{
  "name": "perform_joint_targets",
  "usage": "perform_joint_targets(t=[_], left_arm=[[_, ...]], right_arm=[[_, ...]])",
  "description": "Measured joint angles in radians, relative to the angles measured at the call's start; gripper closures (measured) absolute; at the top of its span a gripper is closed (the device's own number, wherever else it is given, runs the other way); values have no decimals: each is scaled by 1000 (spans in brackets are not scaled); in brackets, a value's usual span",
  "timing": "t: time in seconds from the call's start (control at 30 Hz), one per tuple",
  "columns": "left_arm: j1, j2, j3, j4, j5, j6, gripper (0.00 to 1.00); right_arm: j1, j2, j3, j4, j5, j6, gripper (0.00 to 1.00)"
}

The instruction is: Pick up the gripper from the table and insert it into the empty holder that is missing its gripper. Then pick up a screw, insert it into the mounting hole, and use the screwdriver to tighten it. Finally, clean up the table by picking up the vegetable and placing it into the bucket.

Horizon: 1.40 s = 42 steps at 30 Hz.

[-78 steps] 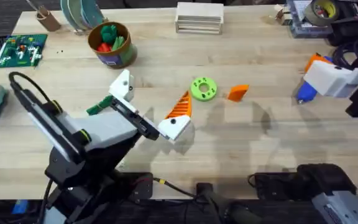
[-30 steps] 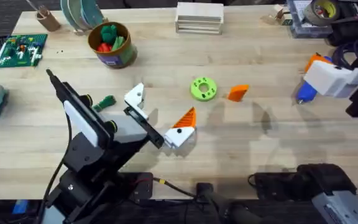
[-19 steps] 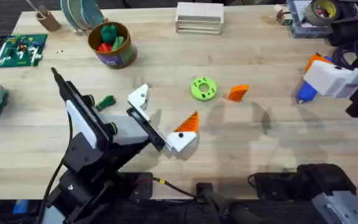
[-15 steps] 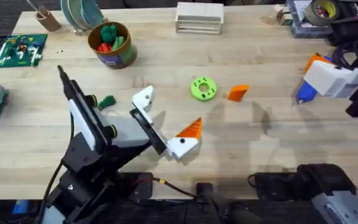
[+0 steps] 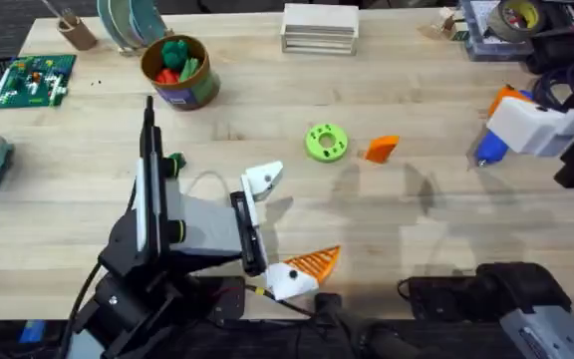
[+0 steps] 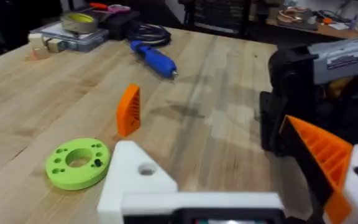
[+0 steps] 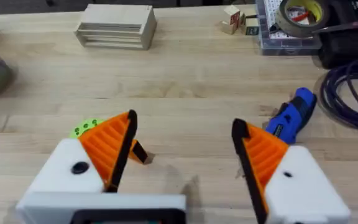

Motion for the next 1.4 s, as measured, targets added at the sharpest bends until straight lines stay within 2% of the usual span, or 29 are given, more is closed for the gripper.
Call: perform_joint_targets(t=[0.2, 0.37, 0.57, 0.7, 0.8, 0.93, 1.1, 1.4], left_arm=[[0, 0, 0, -2, 29, 0, 9], [0, 0, 0, -2, 33, 0, 9], [0, 0, 0, -2, 33, 0, 8], [0, 0, 0, -2, 33, 0, 8], [0, 0, 0, -2, 33, 0, 8], [0, 0, 0, -2, 33, 0, 8], [0, 0, 0, -2, 33, 0, 9], [0, 0, 0, -2, 33, 0, 8]], right_arm=[[0, 16, 1, -7, -6, 0, 10], [0, 98, 32, -70, -49, -7, 10], [19, 274, 163, -214, -83, -59, 10], [73, 420, 266, -323, -91, -135, 10], [123, 524, 302, -371, -94, -197, 10], [174, 653, 304, -379, -98, -248, 10], [197, 787, 304, -347, -97, -289, 10], [270, 947, 305, -242, -97, -412, 10]])
